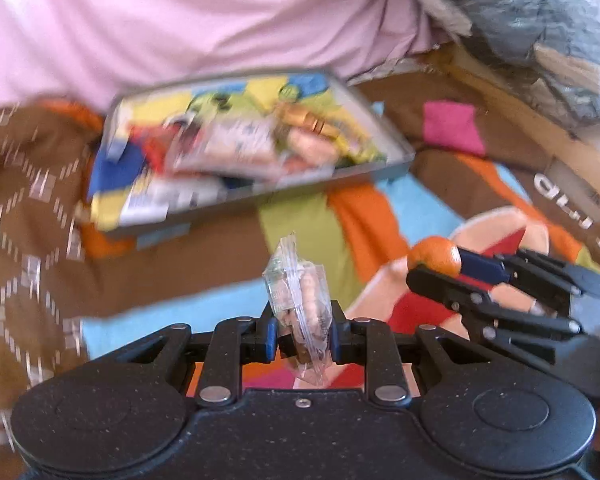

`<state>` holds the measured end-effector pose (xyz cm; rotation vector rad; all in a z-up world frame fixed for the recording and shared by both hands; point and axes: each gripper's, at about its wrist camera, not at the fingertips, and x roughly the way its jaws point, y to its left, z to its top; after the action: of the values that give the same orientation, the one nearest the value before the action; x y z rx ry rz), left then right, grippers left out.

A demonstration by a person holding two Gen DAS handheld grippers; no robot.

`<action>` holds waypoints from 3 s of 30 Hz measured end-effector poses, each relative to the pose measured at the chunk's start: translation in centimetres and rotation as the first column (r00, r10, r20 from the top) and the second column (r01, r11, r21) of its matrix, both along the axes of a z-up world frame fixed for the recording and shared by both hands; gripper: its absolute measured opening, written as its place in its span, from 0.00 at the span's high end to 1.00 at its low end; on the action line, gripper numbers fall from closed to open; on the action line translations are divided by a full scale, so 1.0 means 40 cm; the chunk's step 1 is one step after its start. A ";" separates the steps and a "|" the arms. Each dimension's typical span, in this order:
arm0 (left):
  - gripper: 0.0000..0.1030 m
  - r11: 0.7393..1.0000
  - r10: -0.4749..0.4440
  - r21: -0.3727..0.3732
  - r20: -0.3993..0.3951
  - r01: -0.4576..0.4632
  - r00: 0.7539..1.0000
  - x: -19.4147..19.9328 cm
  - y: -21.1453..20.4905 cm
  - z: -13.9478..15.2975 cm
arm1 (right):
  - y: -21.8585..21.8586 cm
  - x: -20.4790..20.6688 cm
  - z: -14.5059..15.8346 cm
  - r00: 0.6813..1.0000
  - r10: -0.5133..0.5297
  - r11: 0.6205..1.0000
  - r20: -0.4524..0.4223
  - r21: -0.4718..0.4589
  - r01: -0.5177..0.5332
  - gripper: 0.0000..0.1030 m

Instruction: Organize snacks

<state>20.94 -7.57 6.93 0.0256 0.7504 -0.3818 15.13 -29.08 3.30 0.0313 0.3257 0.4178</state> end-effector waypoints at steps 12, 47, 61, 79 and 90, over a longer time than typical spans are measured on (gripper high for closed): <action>0.75 0.996 -0.067 -0.042 0.181 0.075 0.981 0.215 -0.084 0.107 | -0.033 0.206 0.114 0.991 -0.084 0.991 0.105 -0.094 0.094 0.66; 0.38 0.973 0.047 -0.230 0.196 0.000 0.979 0.492 -0.145 -0.005 | -0.040 0.407 0.002 0.971 -0.238 0.964 0.029 -0.118 0.240 0.47; 0.08 0.959 0.150 -0.272 0.224 -0.086 0.963 0.385 -0.097 0.032 | -0.034 0.338 0.072 0.968 -0.239 0.960 0.077 -0.128 0.247 0.12; 0.01 0.902 0.394 -0.289 0.249 -0.321 0.885 0.149 0.076 0.108 | 0.041 0.202 0.192 0.965 -0.216 0.963 0.150 -0.129 0.235 0.00; 0.01 0.886 0.442 -0.278 0.269 -0.370 0.856 0.056 0.109 0.129 | 0.081 0.113 0.225 0.959 -0.213 0.965 0.188 -0.116 0.237 0.00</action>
<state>23.17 -3.21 12.09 -0.2705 0.3648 -0.0434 19.66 -25.83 12.30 -0.1020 0.1743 0.1687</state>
